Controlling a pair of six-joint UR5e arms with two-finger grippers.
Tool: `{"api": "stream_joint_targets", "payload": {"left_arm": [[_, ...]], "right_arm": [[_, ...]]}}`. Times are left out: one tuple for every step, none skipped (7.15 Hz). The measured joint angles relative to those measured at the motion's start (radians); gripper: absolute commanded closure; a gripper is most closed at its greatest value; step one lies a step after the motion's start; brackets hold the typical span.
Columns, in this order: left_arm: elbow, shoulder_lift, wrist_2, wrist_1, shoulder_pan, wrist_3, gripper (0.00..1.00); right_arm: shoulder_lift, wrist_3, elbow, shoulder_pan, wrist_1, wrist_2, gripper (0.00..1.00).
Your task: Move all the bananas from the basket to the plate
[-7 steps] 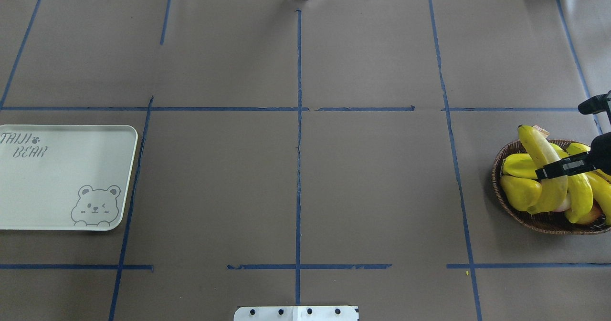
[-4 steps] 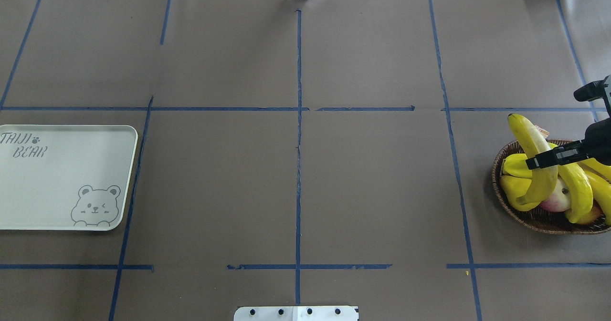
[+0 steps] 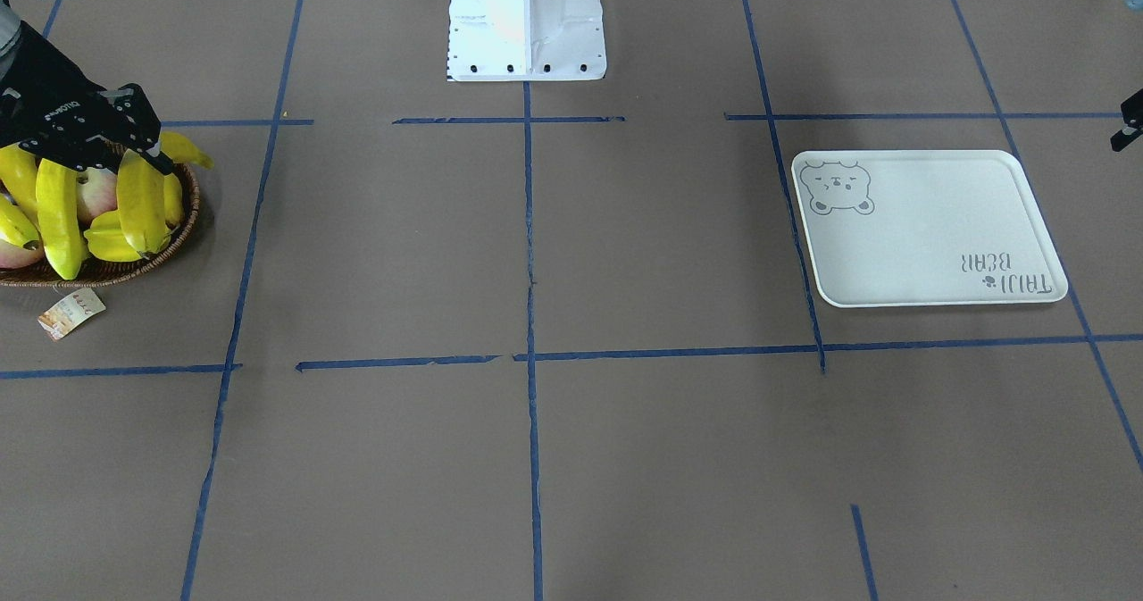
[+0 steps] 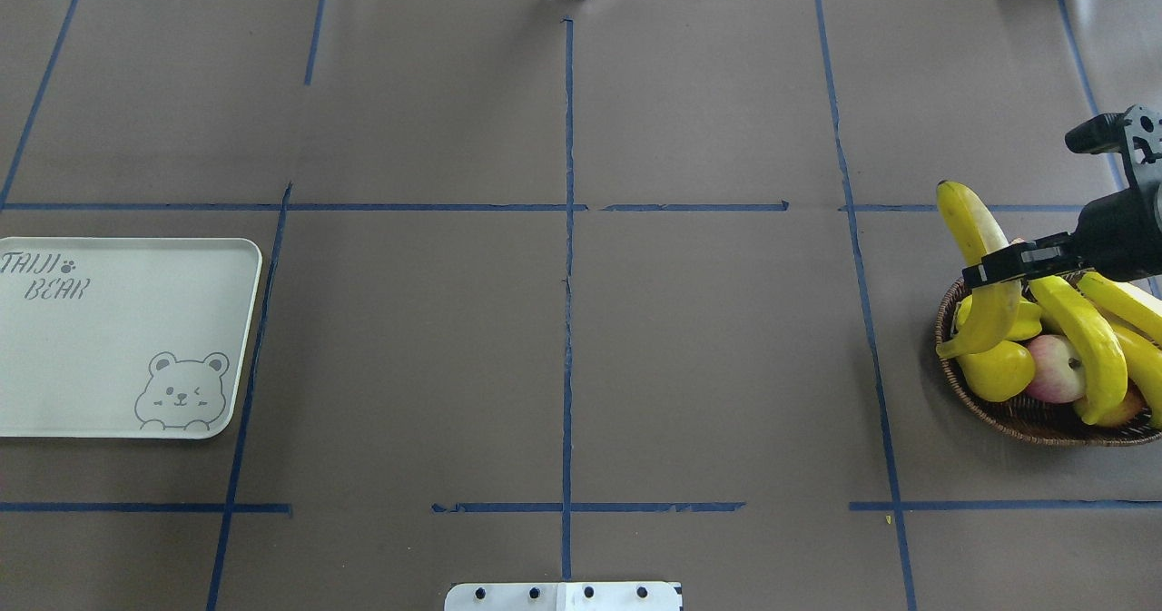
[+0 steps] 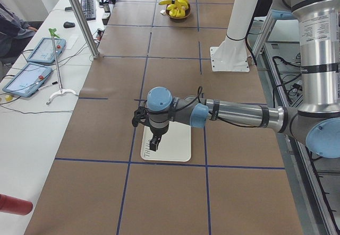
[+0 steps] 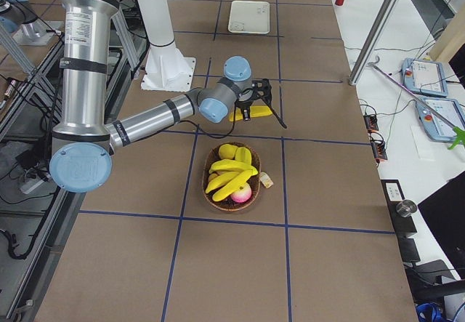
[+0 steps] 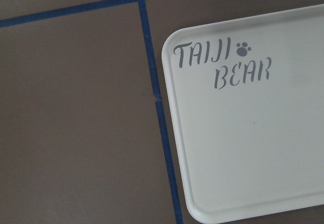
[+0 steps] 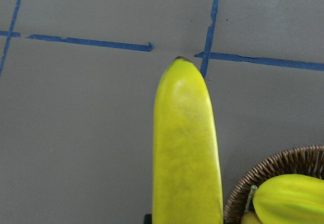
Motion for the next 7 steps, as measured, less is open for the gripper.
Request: {"api": "stream_joint_targets", "payload": {"left_arm": [[0.003,-0.025,-0.002,-0.016,0.000,-0.006,0.00],[0.004,-0.041,-0.003,-0.034,0.001,-0.039,0.00],[0.005,-0.053,-0.005,-0.066,0.012,-0.092,0.00],[0.004,-0.059,-0.008,-0.114,0.039,-0.145,0.00],[0.004,-0.062,-0.007,-0.175,0.077,-0.226,0.00],[0.002,-0.063,-0.005,-0.244,0.116,-0.330,0.00],[-0.002,-0.064,-0.001,-0.324,0.164,-0.470,0.00]], "right_arm": [[0.025,0.009,-0.011,-0.004,0.000,-0.001,0.91],[0.053,0.019,-0.022,-0.012,0.000,-0.004,0.91],[0.089,0.048,-0.034,-0.030,0.000,-0.014,0.91],[0.128,0.095,-0.042,-0.057,0.000,-0.042,0.91],[0.163,0.156,-0.045,-0.097,0.004,-0.090,0.91],[0.184,0.217,-0.047,-0.141,0.026,-0.142,0.91],[0.194,0.276,-0.054,-0.186,0.075,-0.192,0.91]]}}
